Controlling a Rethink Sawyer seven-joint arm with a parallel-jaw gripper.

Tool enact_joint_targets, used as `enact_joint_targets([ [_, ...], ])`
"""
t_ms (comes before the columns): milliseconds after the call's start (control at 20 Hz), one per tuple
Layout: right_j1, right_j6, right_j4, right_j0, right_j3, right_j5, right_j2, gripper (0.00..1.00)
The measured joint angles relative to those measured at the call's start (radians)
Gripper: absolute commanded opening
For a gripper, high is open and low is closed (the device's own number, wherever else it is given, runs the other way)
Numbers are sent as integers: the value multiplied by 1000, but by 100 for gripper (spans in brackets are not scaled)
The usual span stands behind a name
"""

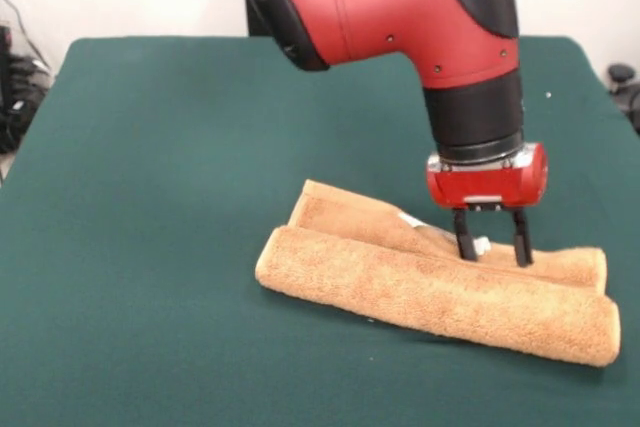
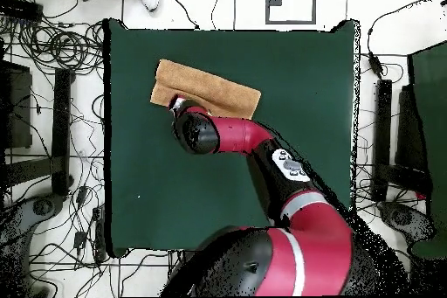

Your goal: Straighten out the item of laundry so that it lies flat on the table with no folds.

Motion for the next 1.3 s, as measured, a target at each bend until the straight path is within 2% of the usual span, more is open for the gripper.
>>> enact_joint_targets([
  [150, 12, 0, 75, -27, -2, 40, 24, 100],
  [250, 15, 0, 92, -31, -2, 49, 28, 100],
  [500, 38, 0, 223, -66, -15, 136, 54, 100],
  [850, 76, 0, 347, -101, -52, 255, 76, 100],
  [1300, 104, 0, 421, -111, -88, 344, 77, 100],
])
